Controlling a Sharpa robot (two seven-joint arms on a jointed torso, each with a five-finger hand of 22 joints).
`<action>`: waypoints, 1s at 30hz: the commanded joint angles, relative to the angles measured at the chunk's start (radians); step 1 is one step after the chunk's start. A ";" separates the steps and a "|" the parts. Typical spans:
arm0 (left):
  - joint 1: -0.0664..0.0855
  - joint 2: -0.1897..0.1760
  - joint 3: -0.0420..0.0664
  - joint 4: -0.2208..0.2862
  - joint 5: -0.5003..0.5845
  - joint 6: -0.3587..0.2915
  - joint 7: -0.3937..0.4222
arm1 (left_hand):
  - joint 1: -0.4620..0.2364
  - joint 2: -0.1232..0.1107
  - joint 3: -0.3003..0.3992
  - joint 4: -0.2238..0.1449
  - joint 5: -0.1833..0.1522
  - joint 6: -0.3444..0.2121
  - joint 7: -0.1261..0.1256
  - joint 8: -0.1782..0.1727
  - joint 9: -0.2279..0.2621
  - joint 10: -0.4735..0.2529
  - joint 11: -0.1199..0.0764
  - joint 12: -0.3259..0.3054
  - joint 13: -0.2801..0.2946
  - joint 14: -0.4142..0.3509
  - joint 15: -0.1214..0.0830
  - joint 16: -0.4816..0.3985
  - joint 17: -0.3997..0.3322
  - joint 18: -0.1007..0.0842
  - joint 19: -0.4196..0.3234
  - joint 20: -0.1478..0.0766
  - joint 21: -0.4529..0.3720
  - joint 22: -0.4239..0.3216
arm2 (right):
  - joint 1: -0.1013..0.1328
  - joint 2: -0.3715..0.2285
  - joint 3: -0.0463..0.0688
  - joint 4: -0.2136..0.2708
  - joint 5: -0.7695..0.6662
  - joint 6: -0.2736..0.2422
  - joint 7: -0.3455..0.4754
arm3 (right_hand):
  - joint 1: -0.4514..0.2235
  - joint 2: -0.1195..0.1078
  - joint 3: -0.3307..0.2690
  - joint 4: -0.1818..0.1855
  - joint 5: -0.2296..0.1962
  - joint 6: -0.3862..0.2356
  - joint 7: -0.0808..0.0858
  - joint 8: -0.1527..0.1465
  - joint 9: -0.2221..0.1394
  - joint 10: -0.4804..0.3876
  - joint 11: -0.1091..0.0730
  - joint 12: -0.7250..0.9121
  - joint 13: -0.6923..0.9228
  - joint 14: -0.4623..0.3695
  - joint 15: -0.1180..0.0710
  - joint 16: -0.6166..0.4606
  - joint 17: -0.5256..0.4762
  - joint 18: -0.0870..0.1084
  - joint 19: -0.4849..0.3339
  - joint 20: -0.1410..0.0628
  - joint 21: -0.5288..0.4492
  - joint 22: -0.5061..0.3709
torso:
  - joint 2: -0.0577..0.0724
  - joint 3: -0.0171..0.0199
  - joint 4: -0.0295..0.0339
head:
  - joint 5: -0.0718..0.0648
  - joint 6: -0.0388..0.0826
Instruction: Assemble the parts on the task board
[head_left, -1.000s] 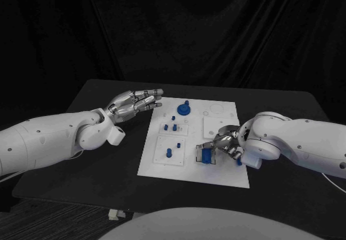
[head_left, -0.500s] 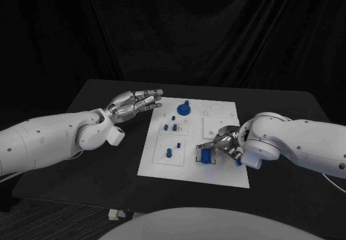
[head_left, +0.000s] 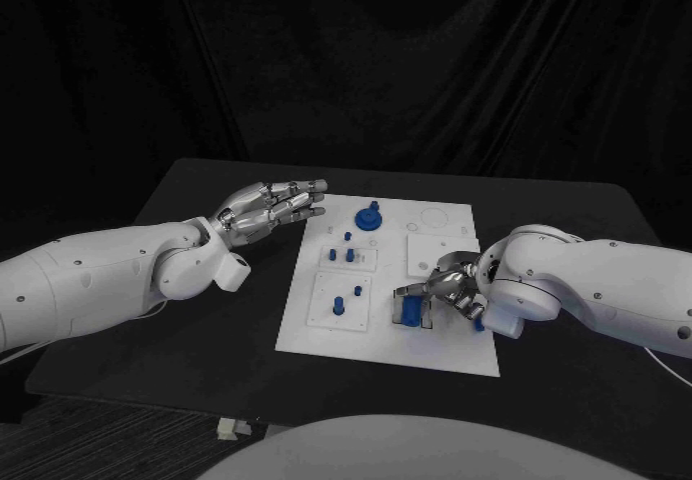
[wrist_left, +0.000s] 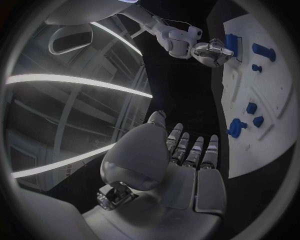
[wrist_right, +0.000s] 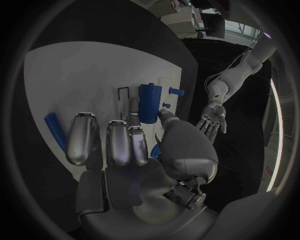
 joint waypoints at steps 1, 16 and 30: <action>-0.002 0.001 0.001 0.000 0.004 0.017 0.007 | 0.018 0.001 0.030 0.002 0.017 0.004 0.010 0.016 0.005 0.004 0.009 0.009 0.003 0.012 0.006 0.011 0.004 -0.039 0.017 0.002 0.011 0.007 | -0.004 -0.001 0.000 -0.002 0.003 -0.016 -0.014 | -0.011 0.017 0.004 0.017 0.016 -0.023 -0.005 0.003 0.005 0.098 -0.007 -0.017 0.226 0.046 -0.002 -0.007 -0.005 0.004 0.003 0.002 -0.016 0.186 | 0.000 0.0000 0.0005 | -0.001 0.000; -0.003 0.001 0.001 -0.003 0.004 0.021 0.001 | 0.021 0.002 0.032 0.000 0.021 0.006 0.011 0.016 0.006 0.004 0.009 0.010 0.003 0.011 0.007 0.012 0.004 -0.040 0.016 0.002 0.011 0.006 | -0.004 -0.004 0.000 -0.002 0.004 -0.029 -0.012 | -0.019 0.010 -0.029 0.040 -0.075 -0.028 -0.005 0.010 0.009 0.098 -0.008 -0.017 0.225 0.046 -0.003 -0.007 -0.005 0.004 0.003 0.002 -0.020 0.186 | 0.000 0.0002 0.0003 | 0.002 0.000; -0.004 0.002 0.001 -0.004 0.004 0.025 -0.003 | 0.024 0.002 0.034 -0.002 0.025 0.007 0.012 0.016 0.006 0.005 0.010 0.010 0.003 0.011 0.008 0.013 0.004 -0.041 0.017 0.002 0.011 0.006 | -0.004 -0.005 0.000 -0.002 0.004 -0.039 -0.011 | -0.039 0.004 -0.084 0.088 -0.209 -0.034 -0.005 0.016 0.012 0.098 -0.007 -0.018 0.224 0.046 -0.002 -0.007 -0.005 0.005 0.004 0.002 -0.024 0.186 | 0.000 -0.0001 0.0002 | 0.004 0.000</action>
